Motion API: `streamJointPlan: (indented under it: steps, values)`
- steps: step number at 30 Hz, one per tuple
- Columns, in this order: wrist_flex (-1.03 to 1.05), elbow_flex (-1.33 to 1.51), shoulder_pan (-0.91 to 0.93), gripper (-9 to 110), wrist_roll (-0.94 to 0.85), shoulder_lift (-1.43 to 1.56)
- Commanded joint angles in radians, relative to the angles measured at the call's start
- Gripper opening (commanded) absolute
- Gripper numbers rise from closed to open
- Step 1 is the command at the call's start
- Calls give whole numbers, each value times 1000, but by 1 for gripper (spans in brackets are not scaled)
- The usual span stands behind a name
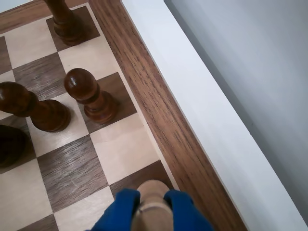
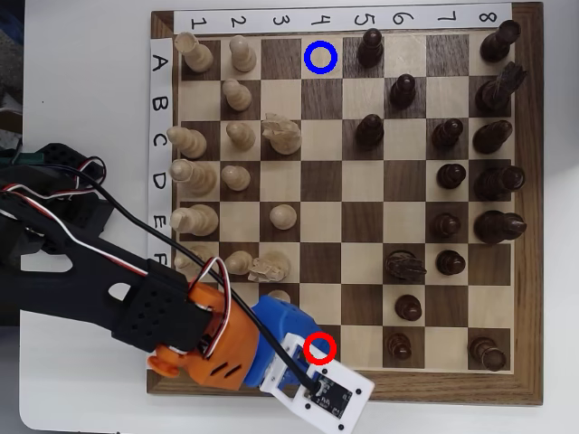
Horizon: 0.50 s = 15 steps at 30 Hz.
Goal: Move the piece to destination
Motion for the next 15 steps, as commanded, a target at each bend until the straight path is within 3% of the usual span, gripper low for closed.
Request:
streamJointPlan:
  steps: [1,15]
  values:
    - [77,-262,-3,0,64,192]
    - [301,-456,-20,0,100,288]
